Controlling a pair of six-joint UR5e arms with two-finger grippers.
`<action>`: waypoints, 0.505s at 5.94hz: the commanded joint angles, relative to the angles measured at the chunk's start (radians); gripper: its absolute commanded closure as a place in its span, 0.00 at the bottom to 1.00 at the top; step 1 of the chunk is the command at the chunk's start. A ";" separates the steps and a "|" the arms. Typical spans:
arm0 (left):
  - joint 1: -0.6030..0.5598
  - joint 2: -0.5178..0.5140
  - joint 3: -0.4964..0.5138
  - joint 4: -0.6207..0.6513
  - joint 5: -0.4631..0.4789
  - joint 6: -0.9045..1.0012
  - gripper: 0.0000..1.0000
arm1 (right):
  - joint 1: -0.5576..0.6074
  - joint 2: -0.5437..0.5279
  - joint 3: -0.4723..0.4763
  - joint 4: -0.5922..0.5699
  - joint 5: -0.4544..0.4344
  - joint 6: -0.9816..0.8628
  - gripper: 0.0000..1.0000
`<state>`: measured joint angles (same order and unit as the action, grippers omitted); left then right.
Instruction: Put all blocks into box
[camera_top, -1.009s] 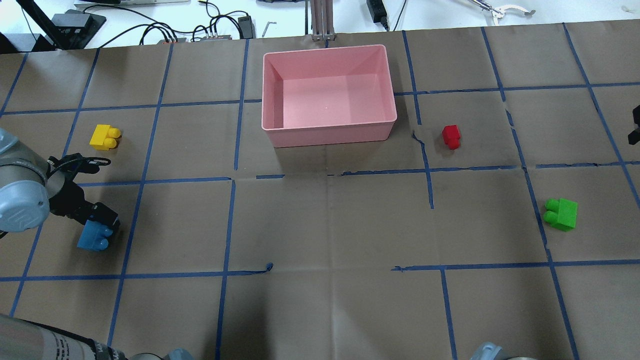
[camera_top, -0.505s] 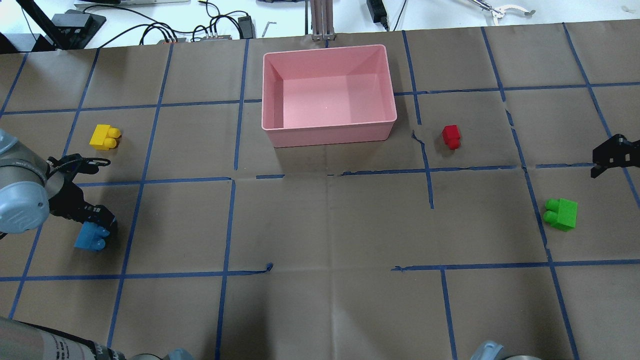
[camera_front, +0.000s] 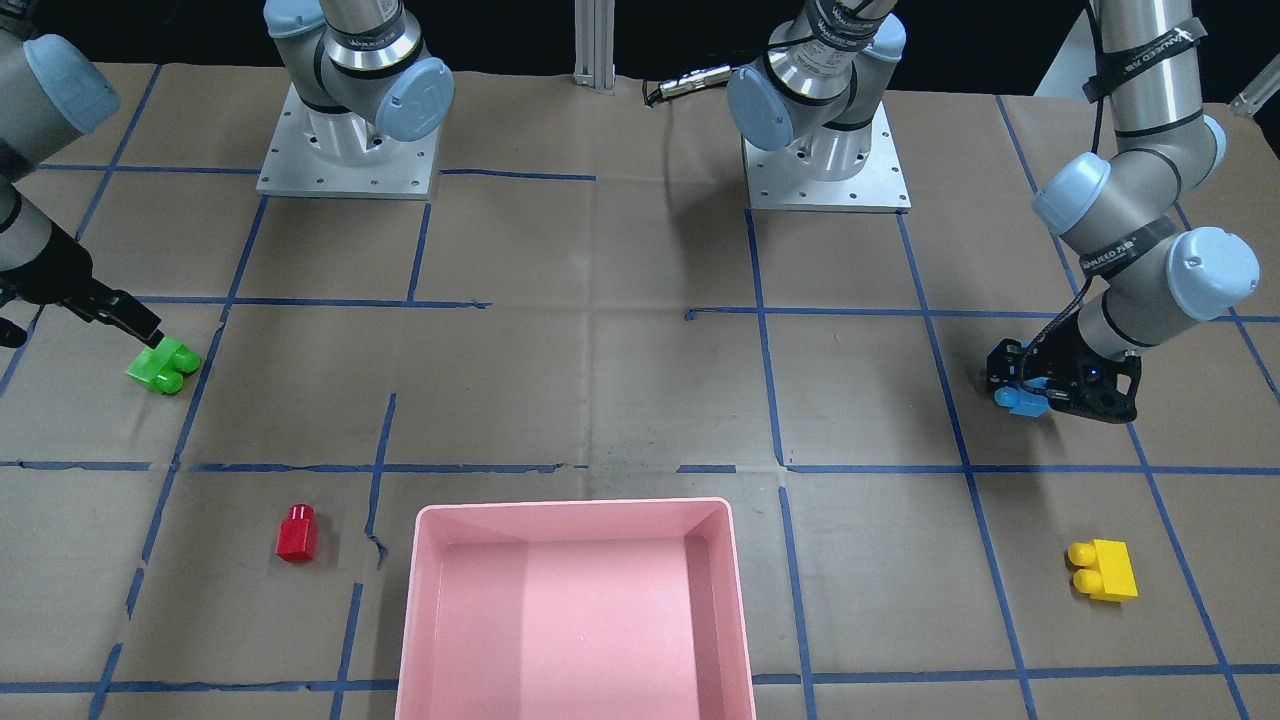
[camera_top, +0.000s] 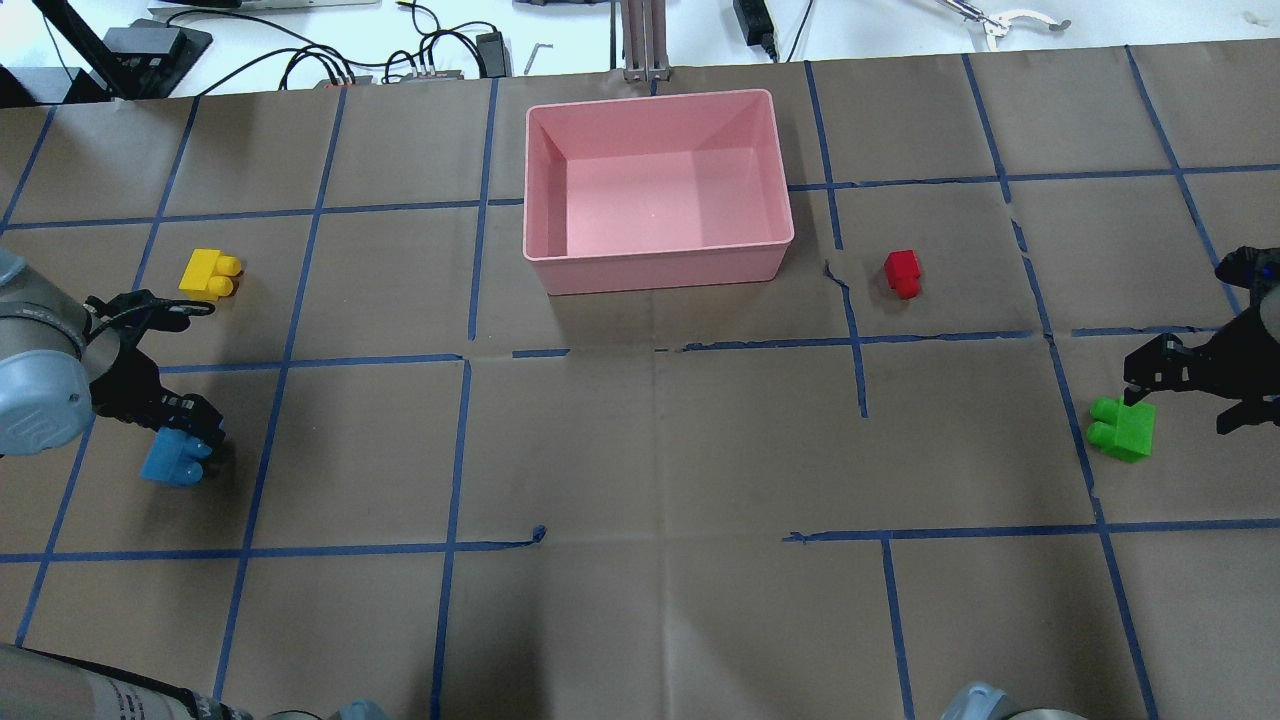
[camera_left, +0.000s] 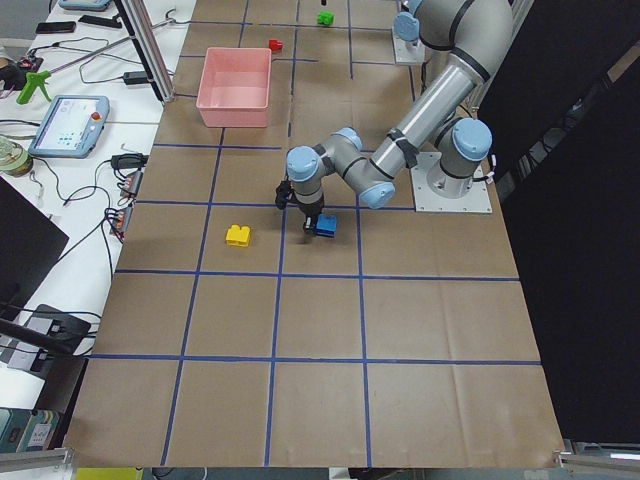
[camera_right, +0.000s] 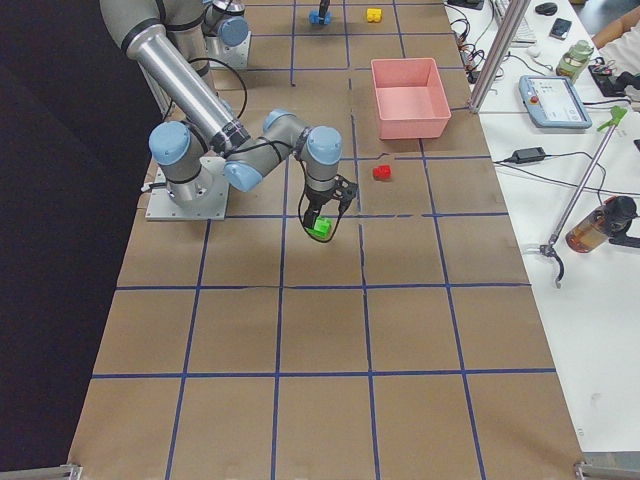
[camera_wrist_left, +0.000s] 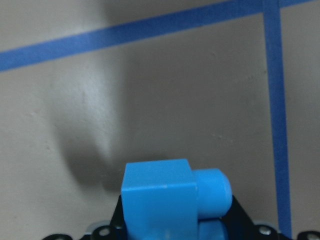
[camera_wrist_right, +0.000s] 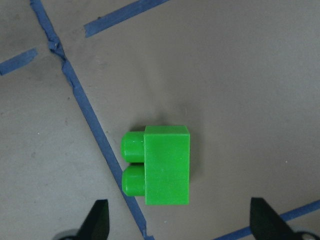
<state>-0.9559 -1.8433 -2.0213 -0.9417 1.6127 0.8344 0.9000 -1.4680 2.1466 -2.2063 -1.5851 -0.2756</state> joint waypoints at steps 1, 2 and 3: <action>-0.170 0.071 0.182 -0.204 -0.016 -0.023 1.00 | 0.000 0.087 0.015 -0.122 0.002 0.030 0.01; -0.314 0.059 0.319 -0.277 -0.013 -0.027 1.00 | 0.008 0.095 0.016 -0.121 0.031 0.070 0.01; -0.419 0.002 0.431 -0.290 -0.040 -0.161 1.00 | 0.008 0.101 0.018 -0.121 0.051 0.096 0.01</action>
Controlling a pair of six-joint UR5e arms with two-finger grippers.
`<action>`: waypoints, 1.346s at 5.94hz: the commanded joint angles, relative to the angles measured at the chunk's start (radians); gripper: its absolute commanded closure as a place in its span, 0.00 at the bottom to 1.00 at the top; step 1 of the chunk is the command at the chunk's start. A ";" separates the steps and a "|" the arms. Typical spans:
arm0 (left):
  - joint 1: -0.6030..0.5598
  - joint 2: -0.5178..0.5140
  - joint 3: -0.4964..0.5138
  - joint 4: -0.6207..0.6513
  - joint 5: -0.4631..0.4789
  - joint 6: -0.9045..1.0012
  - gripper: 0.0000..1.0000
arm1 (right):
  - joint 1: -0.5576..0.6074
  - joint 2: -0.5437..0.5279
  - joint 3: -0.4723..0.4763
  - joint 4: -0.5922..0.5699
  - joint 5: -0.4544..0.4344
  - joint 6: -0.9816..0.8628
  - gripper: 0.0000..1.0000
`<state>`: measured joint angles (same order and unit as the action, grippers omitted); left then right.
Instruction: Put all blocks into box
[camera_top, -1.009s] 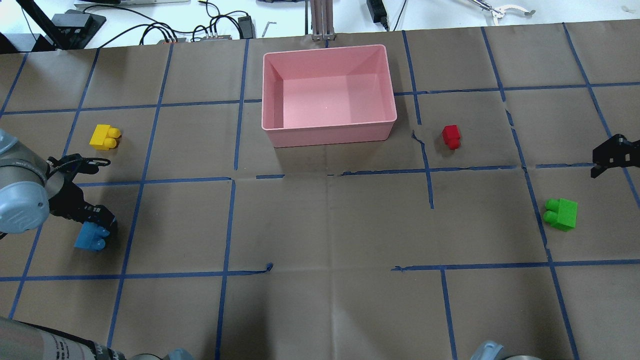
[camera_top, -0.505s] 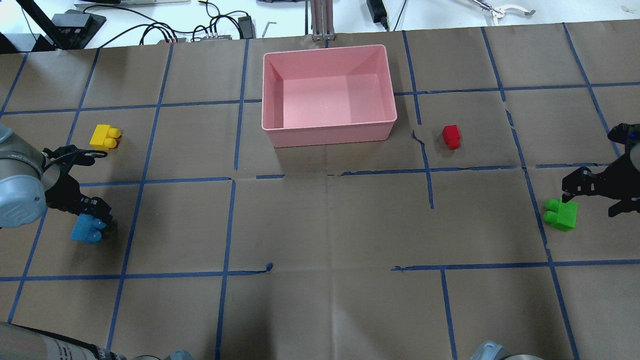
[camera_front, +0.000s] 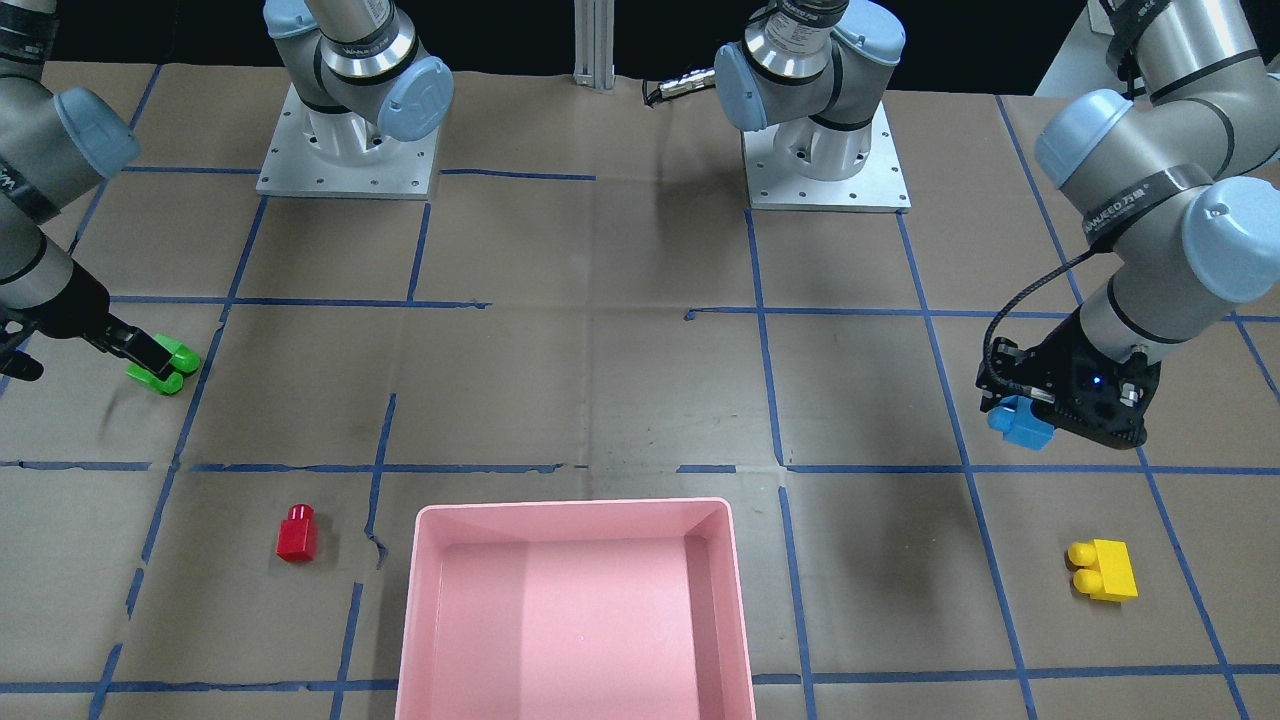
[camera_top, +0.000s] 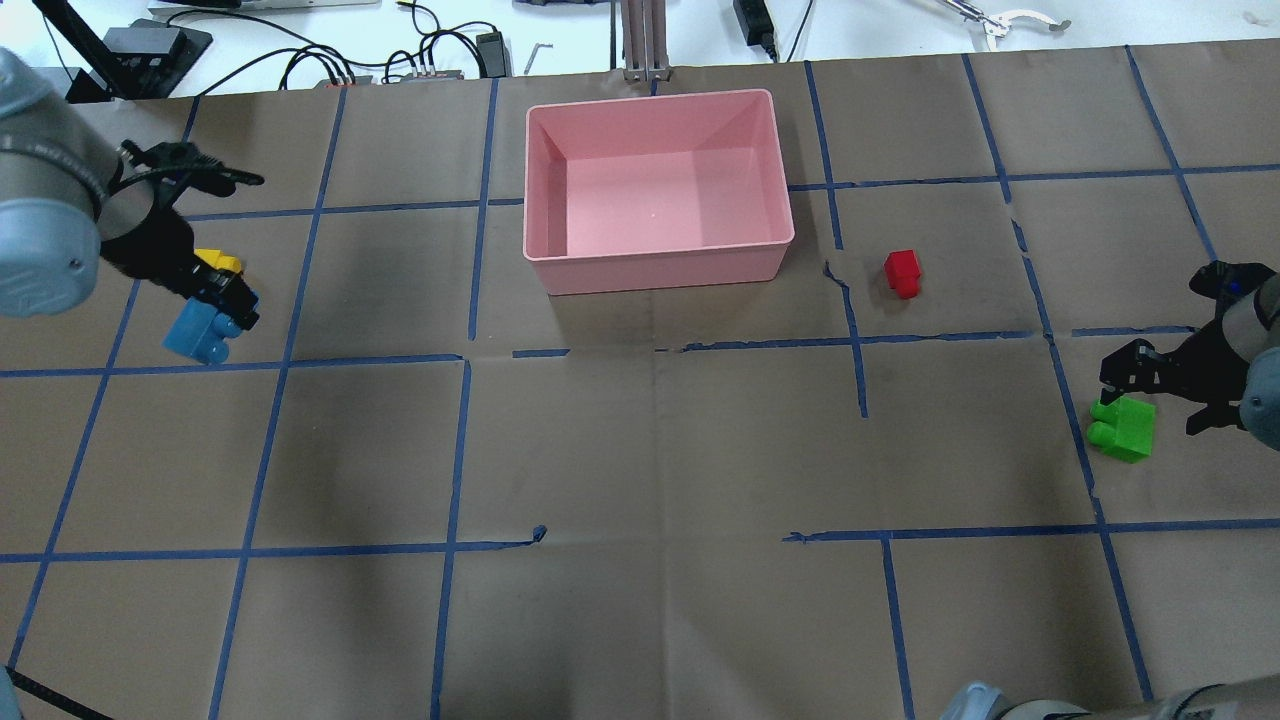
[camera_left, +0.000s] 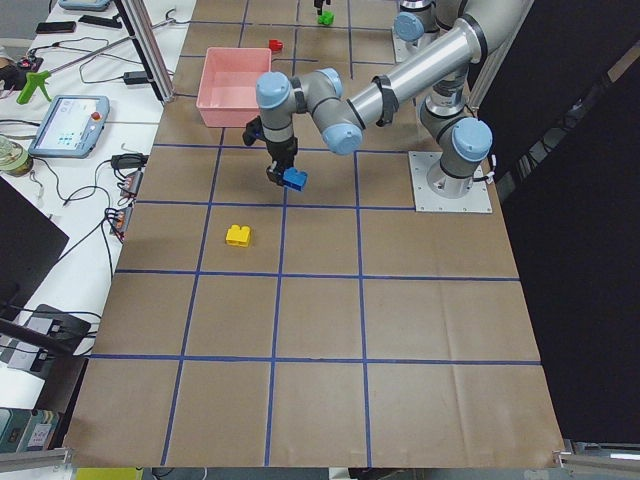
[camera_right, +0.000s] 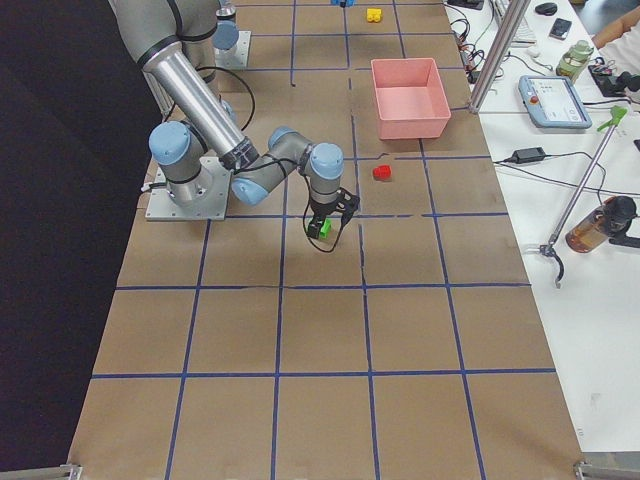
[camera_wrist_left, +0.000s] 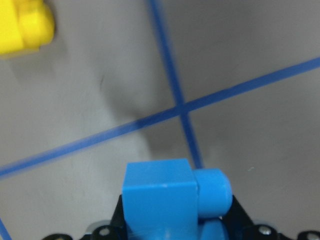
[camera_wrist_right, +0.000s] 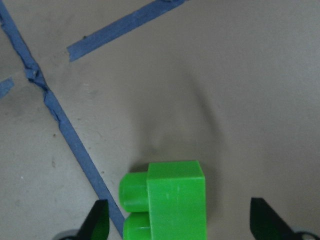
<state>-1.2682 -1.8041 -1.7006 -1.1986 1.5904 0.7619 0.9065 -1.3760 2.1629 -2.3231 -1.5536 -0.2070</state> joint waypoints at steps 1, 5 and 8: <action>-0.200 -0.107 0.213 -0.036 -0.056 -0.122 1.00 | 0.002 0.014 0.008 -0.002 0.020 0.026 0.01; -0.508 -0.381 0.517 -0.027 0.015 -0.390 1.00 | 0.002 0.034 0.041 -0.092 0.020 0.028 0.05; -0.551 -0.468 0.504 0.106 0.008 -0.395 1.00 | 0.002 0.041 0.041 -0.085 0.021 0.031 0.15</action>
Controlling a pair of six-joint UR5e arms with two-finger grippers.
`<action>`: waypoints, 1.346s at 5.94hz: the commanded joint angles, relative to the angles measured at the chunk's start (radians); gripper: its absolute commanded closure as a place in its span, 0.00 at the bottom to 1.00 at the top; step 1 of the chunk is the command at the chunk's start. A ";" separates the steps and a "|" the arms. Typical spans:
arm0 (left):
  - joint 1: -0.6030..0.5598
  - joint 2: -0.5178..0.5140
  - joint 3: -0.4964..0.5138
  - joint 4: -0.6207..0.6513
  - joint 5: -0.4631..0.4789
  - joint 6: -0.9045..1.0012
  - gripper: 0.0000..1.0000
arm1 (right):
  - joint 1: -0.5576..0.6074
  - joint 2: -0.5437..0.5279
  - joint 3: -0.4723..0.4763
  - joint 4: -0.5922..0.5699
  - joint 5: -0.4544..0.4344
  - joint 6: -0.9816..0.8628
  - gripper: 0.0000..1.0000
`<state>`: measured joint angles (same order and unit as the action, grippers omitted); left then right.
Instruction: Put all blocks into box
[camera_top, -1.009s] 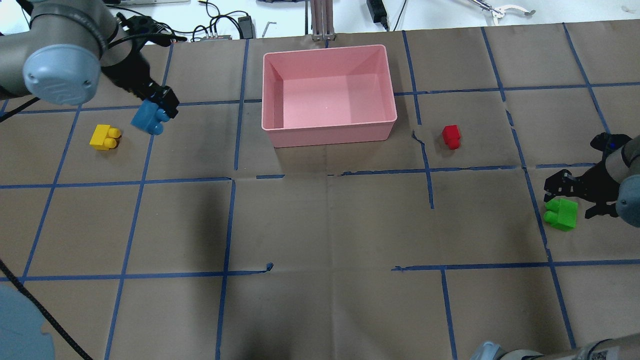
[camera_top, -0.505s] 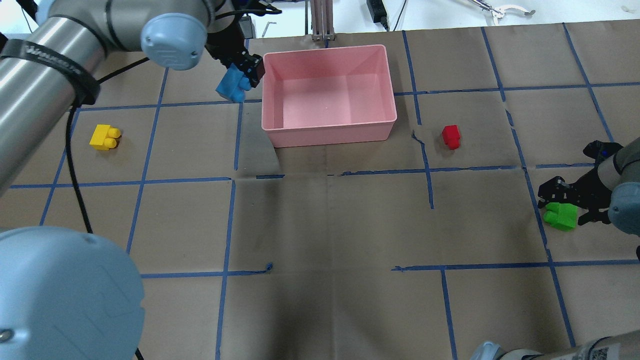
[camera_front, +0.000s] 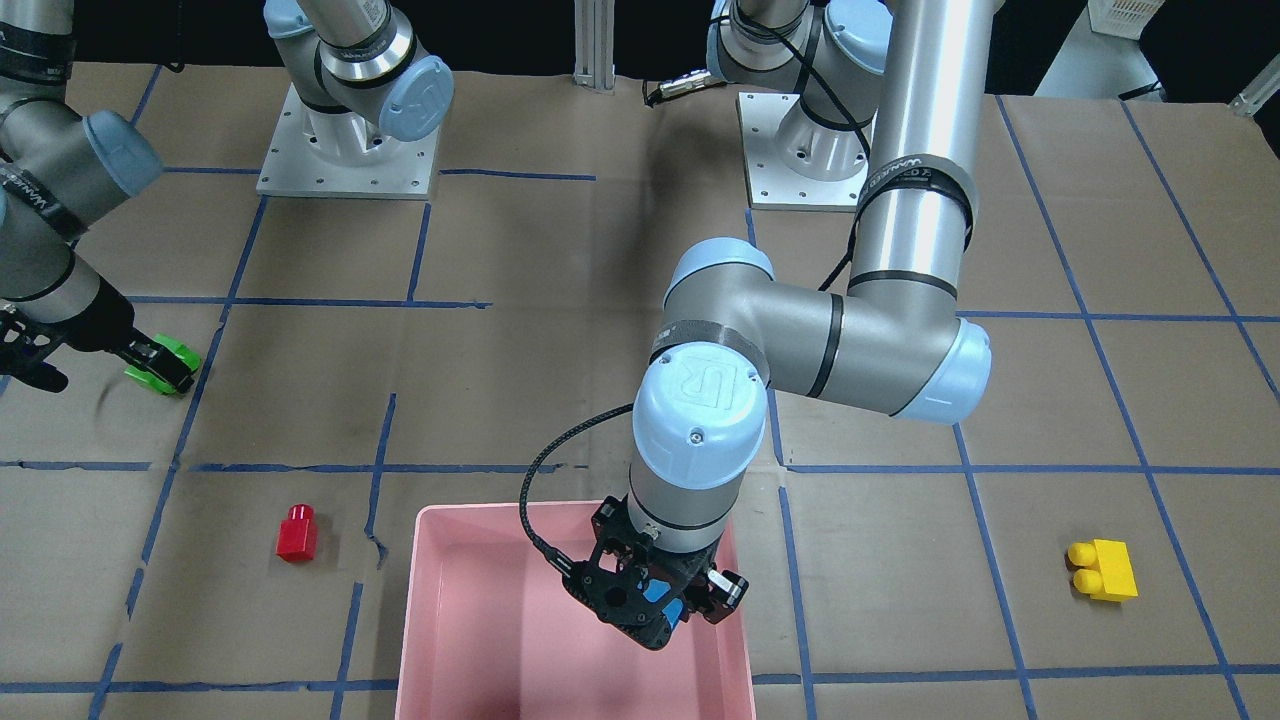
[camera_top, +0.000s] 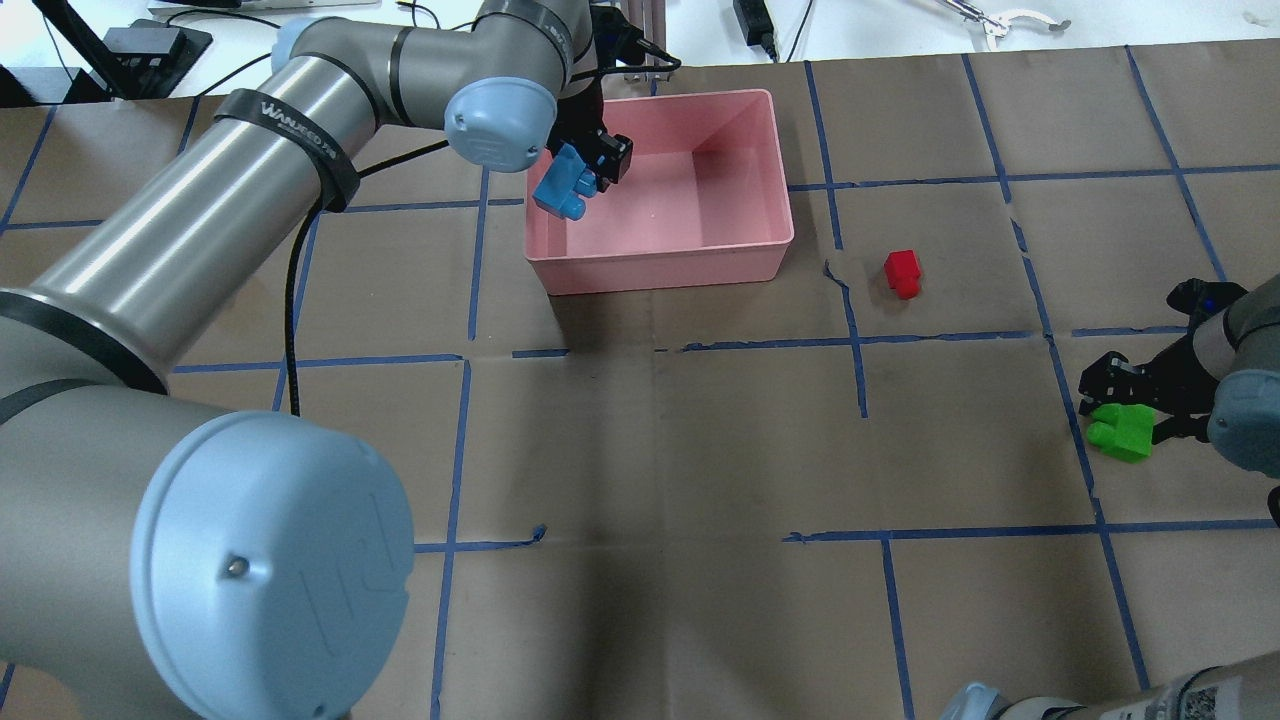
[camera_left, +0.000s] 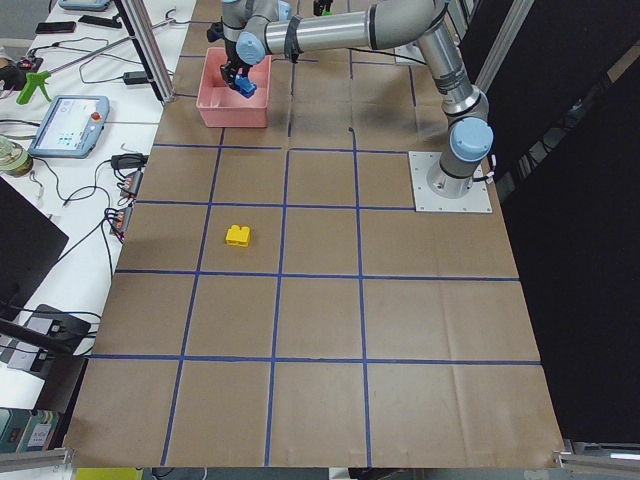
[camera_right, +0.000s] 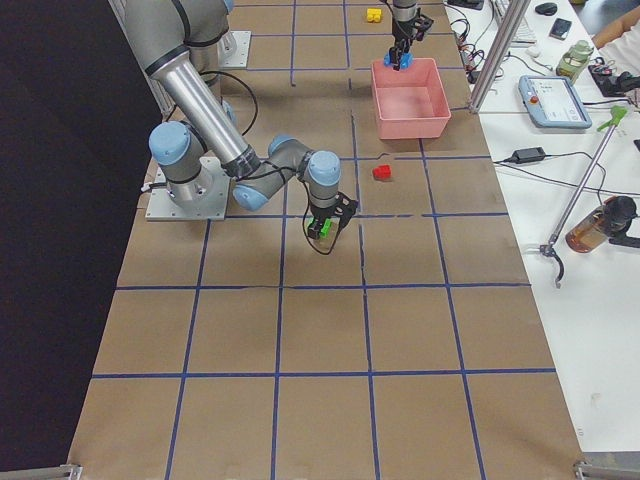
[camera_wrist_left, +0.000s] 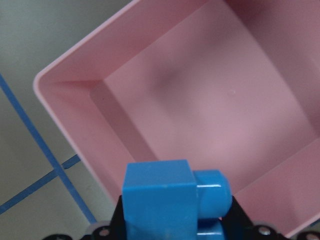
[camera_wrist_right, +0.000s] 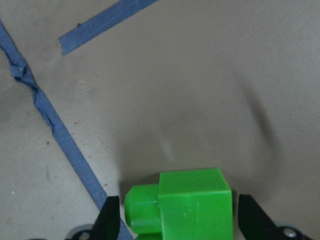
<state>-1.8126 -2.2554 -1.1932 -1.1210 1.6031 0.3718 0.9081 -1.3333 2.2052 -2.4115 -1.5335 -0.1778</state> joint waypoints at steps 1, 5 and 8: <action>-0.007 -0.018 -0.009 0.029 -0.005 -0.004 1.00 | 0.000 -0.003 0.001 0.005 0.000 0.001 0.15; 0.034 0.089 -0.040 0.007 0.007 -0.005 0.01 | 0.000 -0.006 0.001 0.014 -0.004 0.001 0.53; 0.285 0.229 -0.121 -0.094 -0.006 0.062 0.01 | 0.006 -0.038 -0.095 0.082 -0.002 0.001 0.57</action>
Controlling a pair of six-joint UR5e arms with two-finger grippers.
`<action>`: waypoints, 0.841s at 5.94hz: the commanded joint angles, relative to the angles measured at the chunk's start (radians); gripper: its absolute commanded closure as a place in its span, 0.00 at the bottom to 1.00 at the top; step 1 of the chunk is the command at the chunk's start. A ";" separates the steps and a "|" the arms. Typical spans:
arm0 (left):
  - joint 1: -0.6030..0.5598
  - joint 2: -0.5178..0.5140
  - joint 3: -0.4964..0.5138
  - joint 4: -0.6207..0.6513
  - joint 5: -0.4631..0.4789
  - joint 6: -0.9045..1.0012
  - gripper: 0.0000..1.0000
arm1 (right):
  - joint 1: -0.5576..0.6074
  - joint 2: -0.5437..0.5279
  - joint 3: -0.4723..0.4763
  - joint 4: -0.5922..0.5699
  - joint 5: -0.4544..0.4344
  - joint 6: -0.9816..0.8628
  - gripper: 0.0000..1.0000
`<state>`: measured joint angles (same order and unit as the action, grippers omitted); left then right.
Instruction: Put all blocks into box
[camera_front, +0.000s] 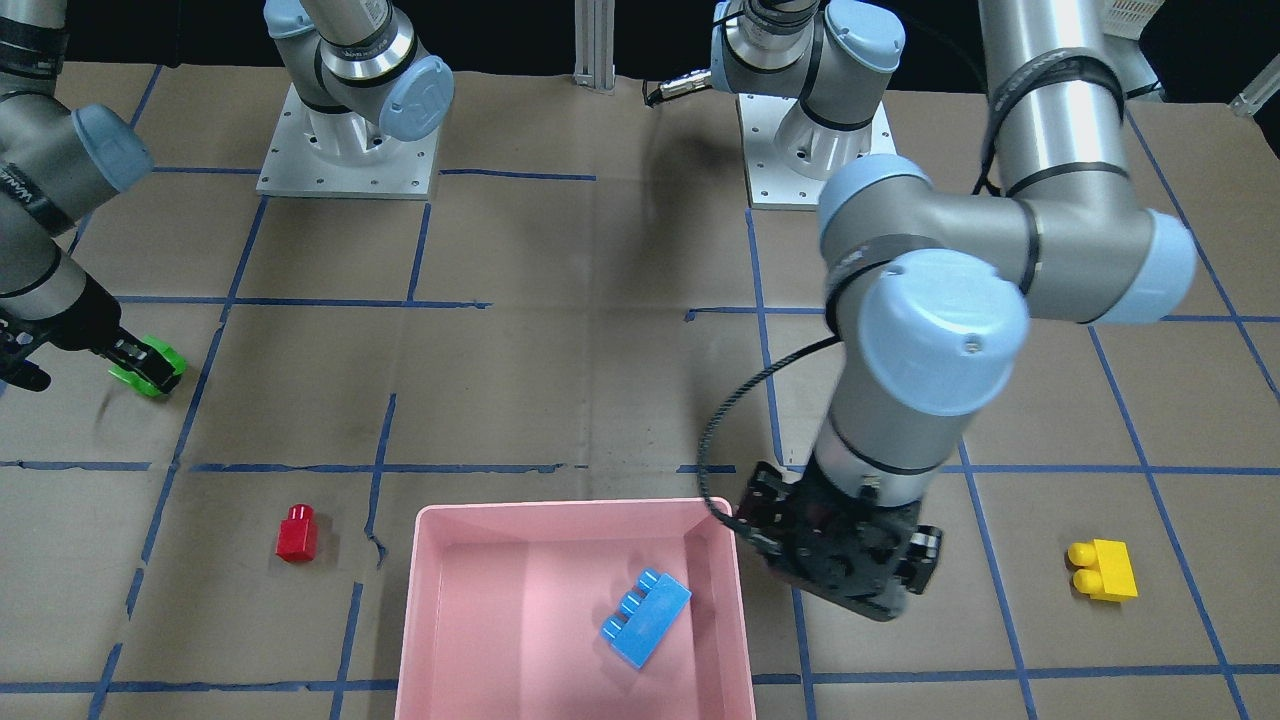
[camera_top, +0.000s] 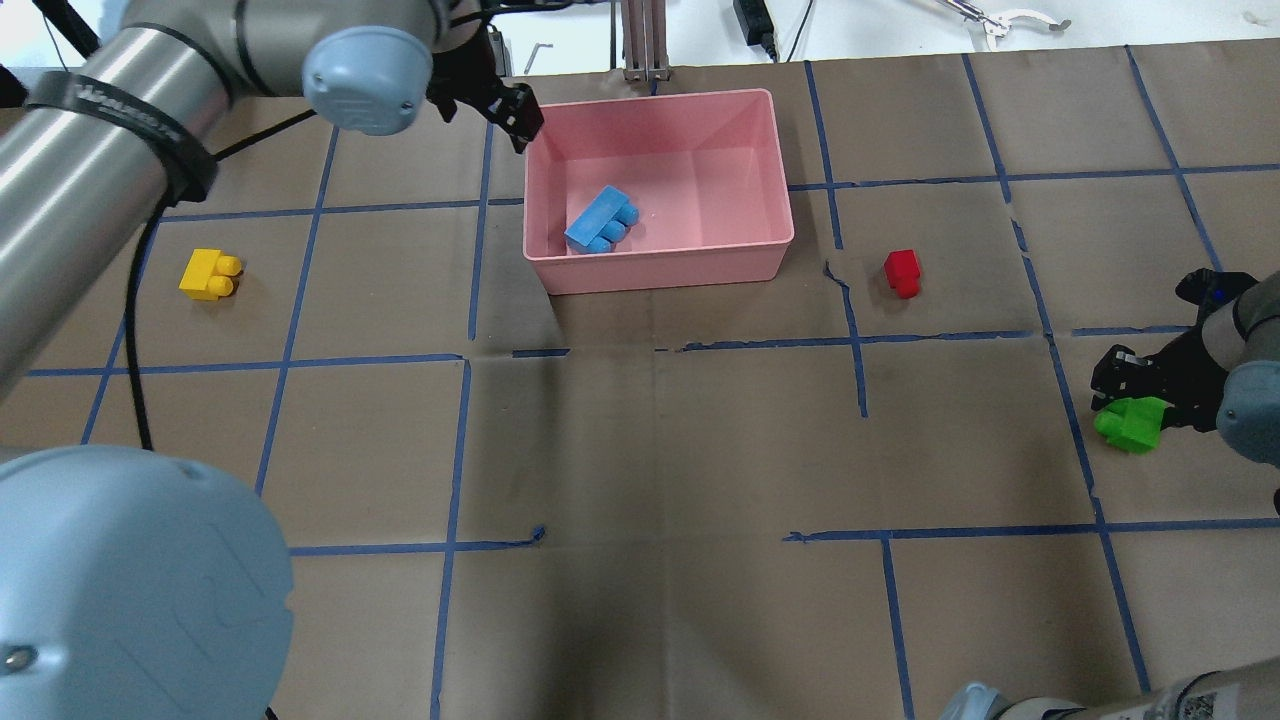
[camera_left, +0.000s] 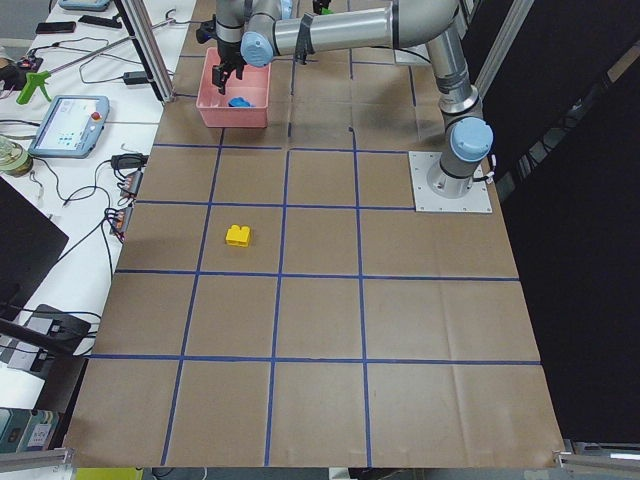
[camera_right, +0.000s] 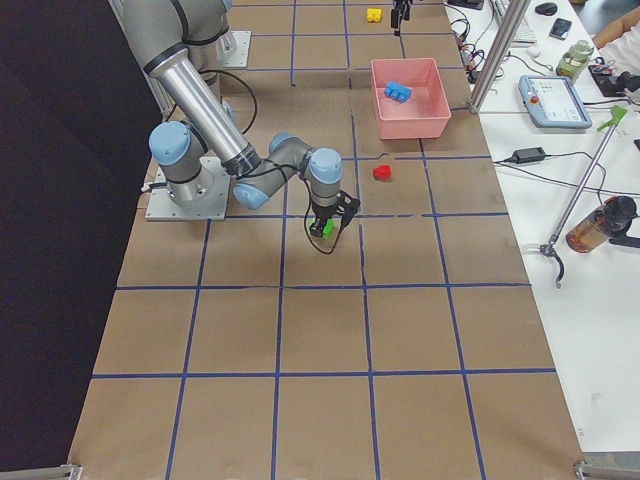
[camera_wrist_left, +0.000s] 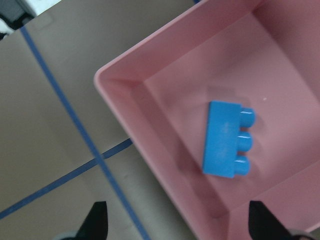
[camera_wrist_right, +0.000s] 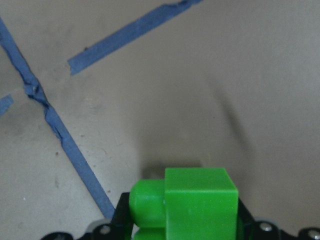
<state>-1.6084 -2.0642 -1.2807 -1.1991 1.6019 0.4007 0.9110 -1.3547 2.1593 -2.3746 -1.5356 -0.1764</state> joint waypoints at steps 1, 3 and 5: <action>0.163 0.044 -0.054 -0.020 -0.013 0.077 0.01 | 0.041 -0.041 -0.184 0.215 -0.003 0.002 0.57; 0.317 0.047 -0.123 -0.016 -0.014 0.379 0.01 | 0.165 -0.028 -0.500 0.543 0.000 0.032 0.58; 0.436 0.015 -0.140 -0.008 -0.011 0.486 0.01 | 0.363 0.024 -0.622 0.566 -0.009 0.117 0.57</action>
<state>-1.2276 -2.0340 -1.4095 -1.2141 1.5894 0.8457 1.1759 -1.3548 1.5947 -1.8246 -1.5394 -0.1098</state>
